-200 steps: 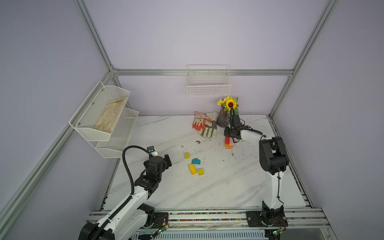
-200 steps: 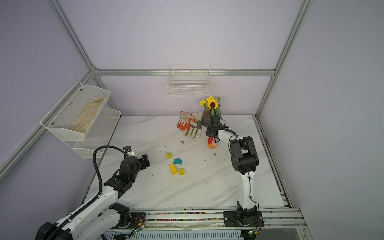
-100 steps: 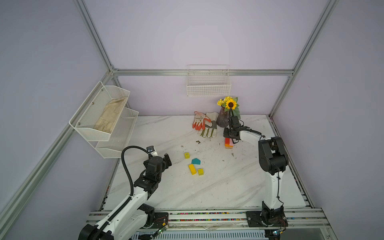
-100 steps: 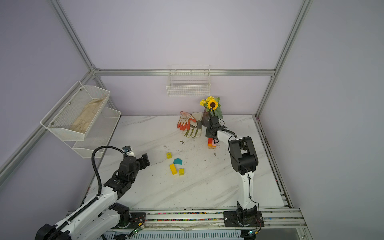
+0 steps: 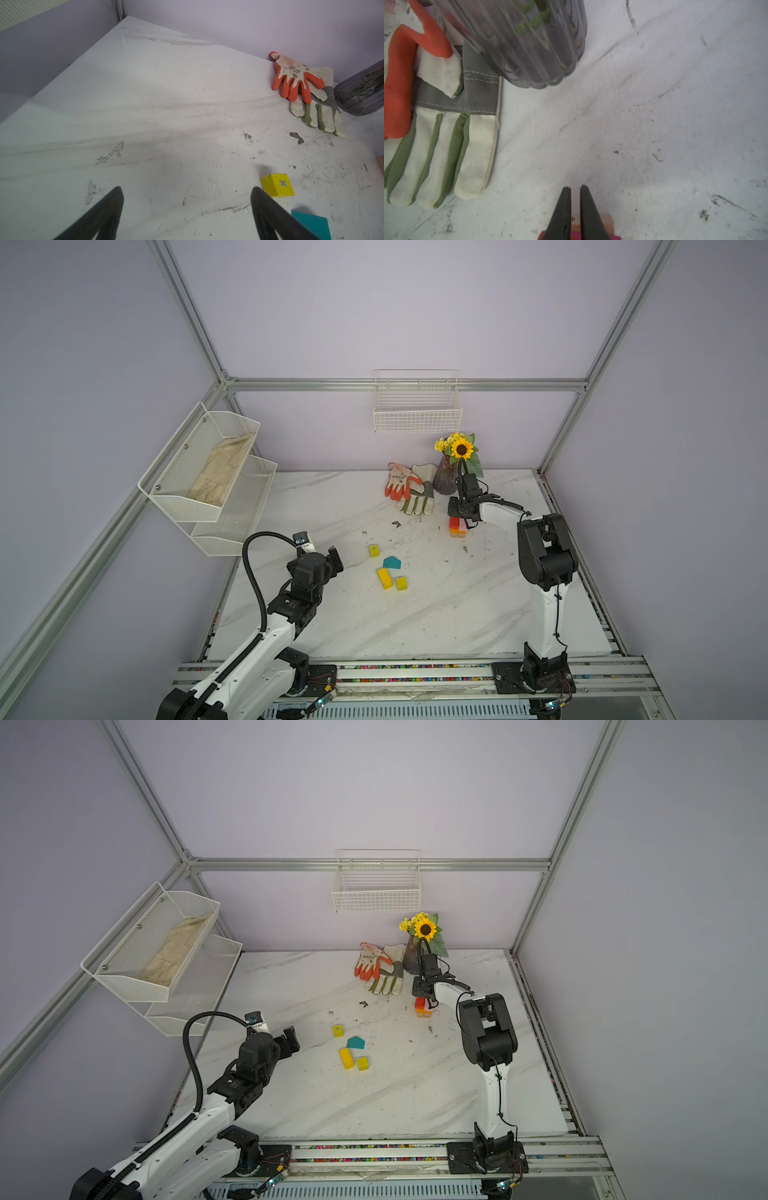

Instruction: Build the wood block tower

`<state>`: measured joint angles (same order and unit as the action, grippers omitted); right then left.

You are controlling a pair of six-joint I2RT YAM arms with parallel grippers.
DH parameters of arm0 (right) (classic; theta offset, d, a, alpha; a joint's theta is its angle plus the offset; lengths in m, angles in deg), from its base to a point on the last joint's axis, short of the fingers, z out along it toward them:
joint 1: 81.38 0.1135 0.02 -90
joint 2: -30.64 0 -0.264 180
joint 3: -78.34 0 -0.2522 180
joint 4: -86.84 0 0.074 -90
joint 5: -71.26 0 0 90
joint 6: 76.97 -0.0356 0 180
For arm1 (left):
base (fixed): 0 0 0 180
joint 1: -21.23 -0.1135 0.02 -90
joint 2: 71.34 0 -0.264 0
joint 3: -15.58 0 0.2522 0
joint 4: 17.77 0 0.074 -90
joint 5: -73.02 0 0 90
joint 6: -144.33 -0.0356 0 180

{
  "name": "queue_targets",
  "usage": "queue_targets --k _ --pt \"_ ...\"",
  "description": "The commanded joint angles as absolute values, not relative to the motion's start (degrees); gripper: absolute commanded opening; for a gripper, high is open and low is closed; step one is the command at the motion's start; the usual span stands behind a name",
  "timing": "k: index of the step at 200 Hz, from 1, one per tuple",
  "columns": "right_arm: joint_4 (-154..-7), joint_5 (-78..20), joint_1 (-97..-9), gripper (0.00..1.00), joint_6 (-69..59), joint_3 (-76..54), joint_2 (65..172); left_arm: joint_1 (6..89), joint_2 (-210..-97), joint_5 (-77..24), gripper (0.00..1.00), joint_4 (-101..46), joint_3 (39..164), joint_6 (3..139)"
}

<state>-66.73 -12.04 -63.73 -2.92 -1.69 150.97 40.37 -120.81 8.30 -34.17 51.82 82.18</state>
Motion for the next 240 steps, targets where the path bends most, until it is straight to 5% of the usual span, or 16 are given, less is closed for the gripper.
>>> queue_targets --k 1,189,240 --pt "-66.2 -11.0 -63.2 0.14 -2.4 -2.8 148.2 39.9 -119.8 8.5 0.94 -31.9 49.4 81.8" --pt "-67.4 -10.4 -63.0 0.13 -2.9 -5.2 144.8 40.0 -119.8 8.4 0.94 -31.8 49.4 81.6" --pt "-68.1 -8.4 -62.9 0.14 -3.9 -6.6 139.6 40.0 -119.9 0.4 0.89 -32.3 52.3 79.3"
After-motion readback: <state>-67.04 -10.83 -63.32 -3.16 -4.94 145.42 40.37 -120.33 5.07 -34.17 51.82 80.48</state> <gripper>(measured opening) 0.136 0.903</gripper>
